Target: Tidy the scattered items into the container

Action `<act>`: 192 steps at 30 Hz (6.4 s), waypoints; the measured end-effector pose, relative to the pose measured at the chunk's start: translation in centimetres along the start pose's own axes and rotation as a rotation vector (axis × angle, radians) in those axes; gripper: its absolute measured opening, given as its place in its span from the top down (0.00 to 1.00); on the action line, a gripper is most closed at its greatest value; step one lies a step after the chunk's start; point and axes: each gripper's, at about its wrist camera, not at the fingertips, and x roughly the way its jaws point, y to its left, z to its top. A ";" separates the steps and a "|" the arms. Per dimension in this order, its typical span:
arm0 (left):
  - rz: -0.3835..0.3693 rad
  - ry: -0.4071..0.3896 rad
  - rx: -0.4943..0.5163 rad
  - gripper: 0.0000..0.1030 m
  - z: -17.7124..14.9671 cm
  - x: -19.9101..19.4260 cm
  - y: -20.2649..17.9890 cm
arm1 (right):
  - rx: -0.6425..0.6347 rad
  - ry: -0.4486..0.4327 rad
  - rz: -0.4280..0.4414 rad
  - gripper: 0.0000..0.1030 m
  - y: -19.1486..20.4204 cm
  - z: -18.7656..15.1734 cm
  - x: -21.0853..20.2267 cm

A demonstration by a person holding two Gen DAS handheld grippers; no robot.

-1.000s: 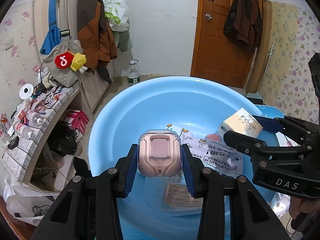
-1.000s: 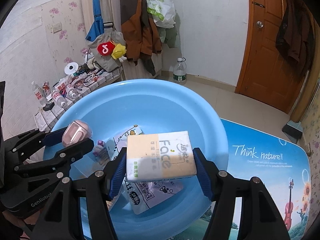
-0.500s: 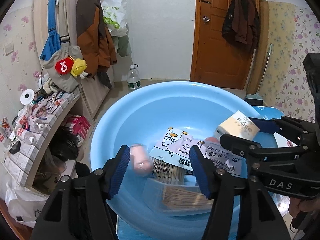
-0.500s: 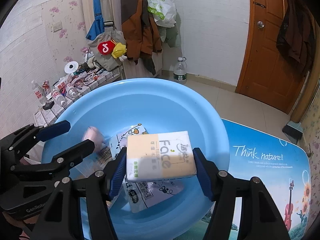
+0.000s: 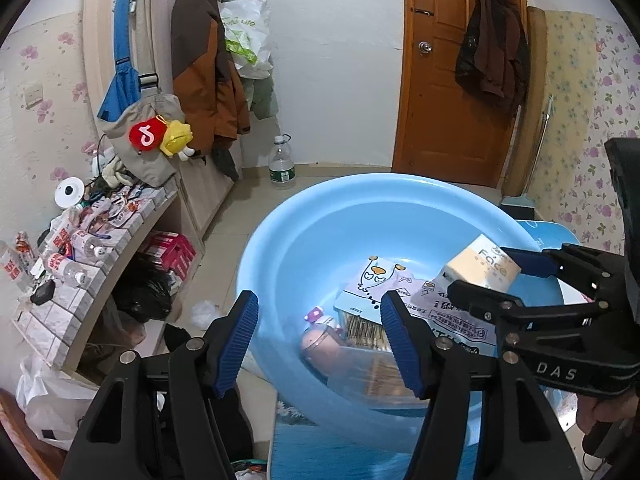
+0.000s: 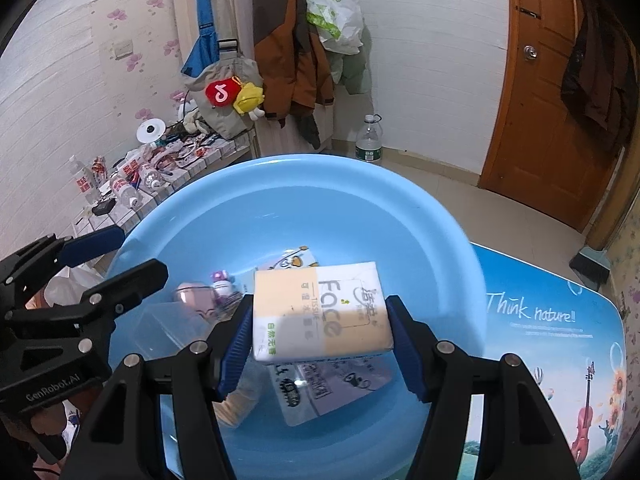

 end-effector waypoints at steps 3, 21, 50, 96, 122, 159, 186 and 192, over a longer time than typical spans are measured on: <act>0.000 -0.001 -0.001 0.40 0.0 -0.2 0.3 | -0.002 0.001 0.002 0.37 0.4 0.0 -0.1; 0.013 -0.008 -0.012 0.26 -0.3 -0.9 0.4 | -0.009 0.005 -0.020 0.27 0.5 -0.2 -1.0; 0.035 -0.048 -0.011 0.17 -0.2 -5.1 -0.4 | 0.030 -0.055 -0.047 0.27 0.3 -0.1 -6.3; 0.002 -0.148 0.076 0.02 1.5 -13.8 -7.9 | 0.121 -0.186 -0.123 0.27 -3.4 -3.0 -19.6; -0.046 -0.128 0.106 0.00 0.5 -14.2 -12.0 | 0.236 -0.190 -0.194 0.26 -6.7 -6.2 -22.6; -0.044 -0.117 0.081 0.00 0.7 -13.8 -10.9 | 0.210 -0.171 -0.190 0.26 -5.0 -6.1 -21.2; -0.106 -0.096 0.099 0.00 0.7 -12.5 -15.0 | 0.260 -0.167 -0.244 0.26 -8.7 -7.7 -22.5; -0.131 -0.087 0.118 0.00 0.7 -12.0 -16.9 | 0.290 -0.164 -0.265 0.26 -10.4 -8.5 -23.0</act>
